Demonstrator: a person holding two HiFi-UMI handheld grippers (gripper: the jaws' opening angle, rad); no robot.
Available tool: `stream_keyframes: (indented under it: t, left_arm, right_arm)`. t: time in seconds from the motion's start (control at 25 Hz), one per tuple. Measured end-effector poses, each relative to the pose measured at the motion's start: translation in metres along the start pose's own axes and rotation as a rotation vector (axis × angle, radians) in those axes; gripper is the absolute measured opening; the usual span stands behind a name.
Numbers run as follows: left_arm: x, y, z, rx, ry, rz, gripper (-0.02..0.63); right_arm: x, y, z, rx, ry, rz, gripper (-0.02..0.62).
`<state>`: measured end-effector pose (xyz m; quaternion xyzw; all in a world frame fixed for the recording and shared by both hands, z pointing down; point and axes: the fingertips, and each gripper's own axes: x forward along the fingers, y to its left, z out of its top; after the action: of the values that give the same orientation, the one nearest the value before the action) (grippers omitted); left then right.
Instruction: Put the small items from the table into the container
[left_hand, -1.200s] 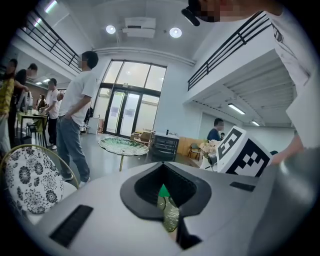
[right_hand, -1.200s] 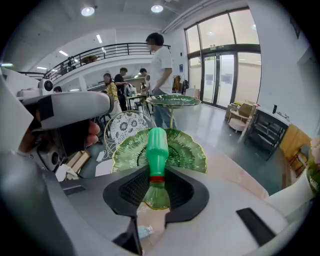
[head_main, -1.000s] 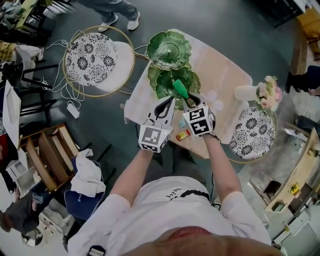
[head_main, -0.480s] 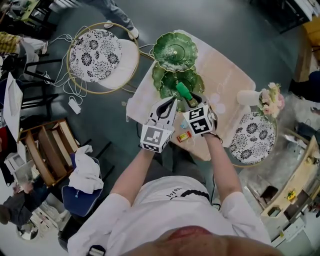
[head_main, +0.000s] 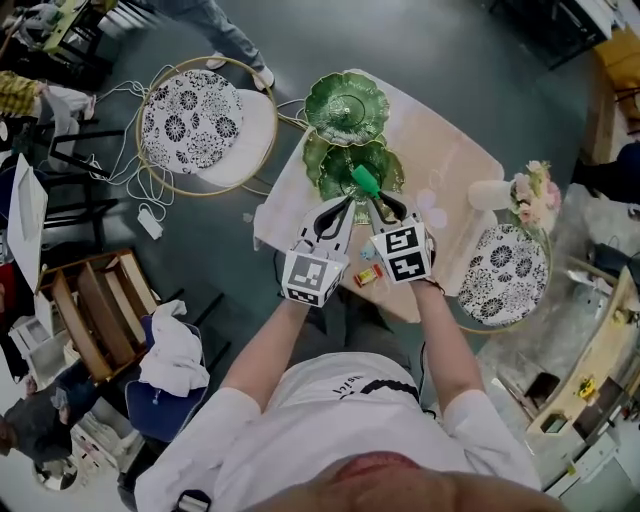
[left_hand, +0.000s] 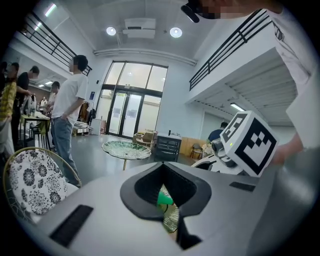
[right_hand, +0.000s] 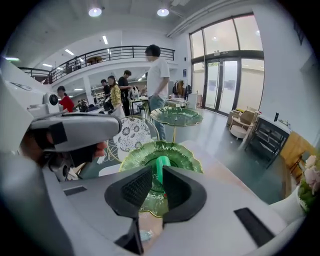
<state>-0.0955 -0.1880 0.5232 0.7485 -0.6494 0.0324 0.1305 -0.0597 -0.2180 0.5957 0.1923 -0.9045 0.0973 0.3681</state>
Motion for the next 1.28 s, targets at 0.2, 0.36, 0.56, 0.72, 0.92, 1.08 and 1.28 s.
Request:
stream_keyframes:
  t: [0.2,0.36,0.56,0.72,0.92,1.08,1.28]
  left_arm:
    - [-0.013,-0.009,0.014,0.013,-0.017,-0.036,0.008]
    - [-0.028,-0.021,0.026,0.029,-0.027,-0.070,0.008]
    - [-0.049,-0.037,0.043,0.045,-0.051,-0.135,0.008]
    - [-0.071,-0.054,0.065,0.073,-0.087,-0.189,0.008]
    - [-0.100,-0.071,0.083,0.079,-0.125,-0.249,0.008]
    - [-0.120,-0.084,0.087,0.134,-0.115,-0.279,0.008]
    - [-0.141,-0.100,0.082,0.140,-0.113,-0.328,0.008]
  right_arm:
    - [-0.032,0.010,0.025,0.055,-0.137,-0.022,0.033]
    - [-0.062,0.026,0.047,0.106,-0.254,-0.019,0.014]
    - [-0.096,0.039,0.059,0.201,-0.340,-0.032,0.014]
    - [-0.126,0.053,0.062,0.242,-0.394,-0.057,0.014]
    - [-0.158,0.074,0.066,0.278,-0.450,-0.083,0.014]
    - [-0.179,0.092,0.068,0.287,-0.486,-0.104,0.014]
    - [-0.199,0.109,0.061,0.287,-0.502,-0.145,0.014]
